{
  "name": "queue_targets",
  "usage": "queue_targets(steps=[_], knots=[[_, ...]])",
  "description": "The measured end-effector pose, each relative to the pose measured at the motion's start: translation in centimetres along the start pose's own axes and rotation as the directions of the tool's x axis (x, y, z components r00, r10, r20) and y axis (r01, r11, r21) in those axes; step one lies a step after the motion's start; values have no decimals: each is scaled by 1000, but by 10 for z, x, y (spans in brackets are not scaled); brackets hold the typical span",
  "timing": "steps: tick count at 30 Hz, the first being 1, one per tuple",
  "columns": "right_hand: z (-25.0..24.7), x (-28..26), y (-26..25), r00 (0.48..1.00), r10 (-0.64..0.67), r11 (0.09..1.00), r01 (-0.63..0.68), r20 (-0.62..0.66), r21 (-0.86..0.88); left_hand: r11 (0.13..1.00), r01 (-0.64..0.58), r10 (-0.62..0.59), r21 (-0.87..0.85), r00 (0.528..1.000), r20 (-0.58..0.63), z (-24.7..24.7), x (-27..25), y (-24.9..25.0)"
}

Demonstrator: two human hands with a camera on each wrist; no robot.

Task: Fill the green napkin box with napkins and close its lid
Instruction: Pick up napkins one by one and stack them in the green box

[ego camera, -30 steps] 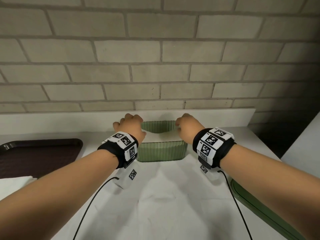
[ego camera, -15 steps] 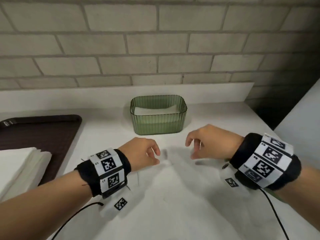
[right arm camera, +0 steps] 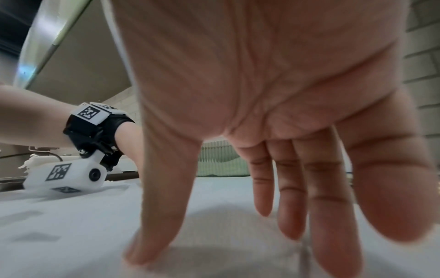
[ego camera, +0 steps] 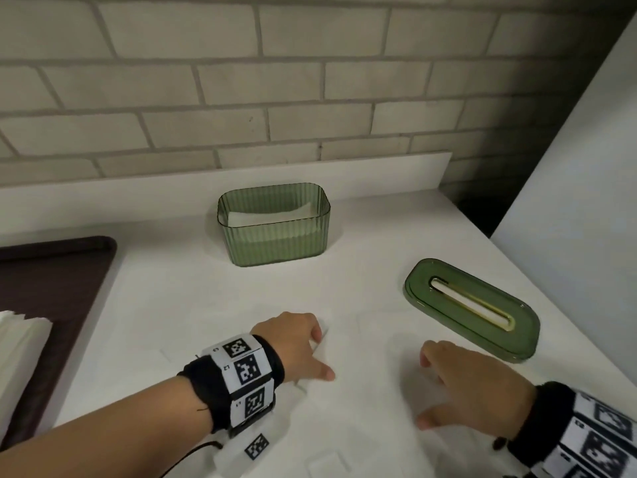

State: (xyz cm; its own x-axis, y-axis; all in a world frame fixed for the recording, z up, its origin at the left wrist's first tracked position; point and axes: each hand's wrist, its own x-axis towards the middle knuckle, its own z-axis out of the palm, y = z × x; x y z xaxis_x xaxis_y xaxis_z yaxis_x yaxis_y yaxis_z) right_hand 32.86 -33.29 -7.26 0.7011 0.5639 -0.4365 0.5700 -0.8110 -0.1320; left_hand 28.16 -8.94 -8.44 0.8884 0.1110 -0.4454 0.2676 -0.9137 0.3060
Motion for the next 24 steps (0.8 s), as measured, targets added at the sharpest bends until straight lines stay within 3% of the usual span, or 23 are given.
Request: queue_targets(steps=[5, 8, 11, 14, 16, 18, 19, 22, 24], knots=[[8, 1, 2, 999, 44, 998, -44, -6, 46, 993, -96, 96, -65, 995, -3, 1, 2, 2], [10, 5, 7, 1000, 24, 994, -22, -15, 108, 967, -160, 148, -197, 986, -76, -3, 5, -5], [8, 10, 14, 995, -6, 964, 33, -103, 265, 912, -185, 148, -366, 981, -127, -12, 8, -18], [0, 17, 19, 970, 44, 862, 84, -238, 501, 836, -162, 108, -525, 985, -131, -24, 8, -27], [-7, 22, 21, 949, 119, 693, 132, -293, 709, 800, -105, 23, -591, 989, -145, -27, 11, -34], [-18, 27, 21, 917, 187, 516, 214, -353, 829, 829, -60, -24, -556, 990, -142, -25, 15, -39], [-26, 29, 21, 888, 221, 466, 268, -404, 843, 885, -41, -34, -463, 988, -154, -22, 19, -42], [-55, 34, 17, 771, 253, 537, 391, -585, 748, 981, 6, -30, -193, 992, -122, -13, 25, -42], [-74, 37, 16, 719, 228, 612, 418, -656, 672, 988, 25, -42, -153, 993, -110, -12, 25, -34]])
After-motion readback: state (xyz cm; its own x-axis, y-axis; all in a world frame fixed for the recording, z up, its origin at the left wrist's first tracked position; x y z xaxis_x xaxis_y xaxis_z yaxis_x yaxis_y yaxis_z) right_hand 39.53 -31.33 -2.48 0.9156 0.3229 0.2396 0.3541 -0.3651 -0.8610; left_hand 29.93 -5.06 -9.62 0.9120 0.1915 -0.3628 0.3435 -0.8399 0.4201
